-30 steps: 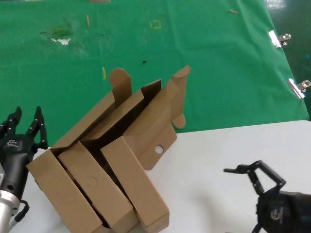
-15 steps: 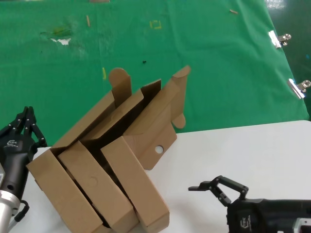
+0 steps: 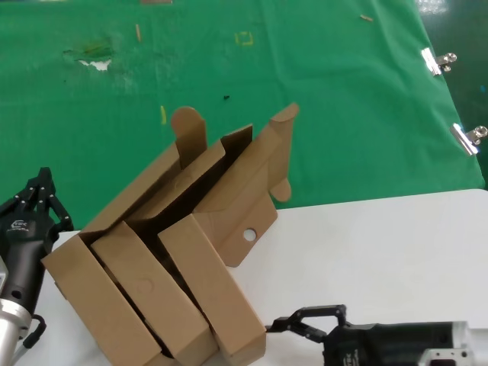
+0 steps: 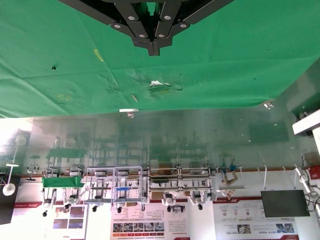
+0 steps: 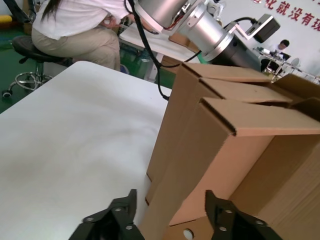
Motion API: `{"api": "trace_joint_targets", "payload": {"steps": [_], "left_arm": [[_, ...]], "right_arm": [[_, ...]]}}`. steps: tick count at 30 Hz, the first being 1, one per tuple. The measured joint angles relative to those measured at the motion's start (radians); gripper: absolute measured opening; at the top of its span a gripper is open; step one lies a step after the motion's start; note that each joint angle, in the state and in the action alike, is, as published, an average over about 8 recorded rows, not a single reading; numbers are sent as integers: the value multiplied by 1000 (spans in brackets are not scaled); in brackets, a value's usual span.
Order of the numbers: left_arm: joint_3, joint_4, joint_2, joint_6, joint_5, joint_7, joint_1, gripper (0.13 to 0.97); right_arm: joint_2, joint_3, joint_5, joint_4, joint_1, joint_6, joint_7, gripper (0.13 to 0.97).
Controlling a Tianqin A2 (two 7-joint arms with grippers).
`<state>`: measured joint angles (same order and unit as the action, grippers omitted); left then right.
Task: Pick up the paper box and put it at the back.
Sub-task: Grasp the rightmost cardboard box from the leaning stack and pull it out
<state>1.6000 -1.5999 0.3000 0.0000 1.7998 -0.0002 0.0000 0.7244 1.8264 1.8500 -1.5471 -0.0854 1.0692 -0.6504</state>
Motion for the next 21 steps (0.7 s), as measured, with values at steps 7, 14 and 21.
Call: {"api": "trace_joint_targets", "payload": {"steps": [7, 14, 21], "left_arm": [[0, 0, 0, 0, 0, 0, 0, 140], [0, 0, 0, 0, 0, 0, 0, 140], [0, 0, 0, 0, 0, 0, 0, 140]], "right_arm": [[-37, 34, -28, 38, -29, -13, -7, 420], [-58, 50, -52, 54, -45, -37, -19, 305], [-68, 50, -46, 59, -49, -44, -11, 233]]}}
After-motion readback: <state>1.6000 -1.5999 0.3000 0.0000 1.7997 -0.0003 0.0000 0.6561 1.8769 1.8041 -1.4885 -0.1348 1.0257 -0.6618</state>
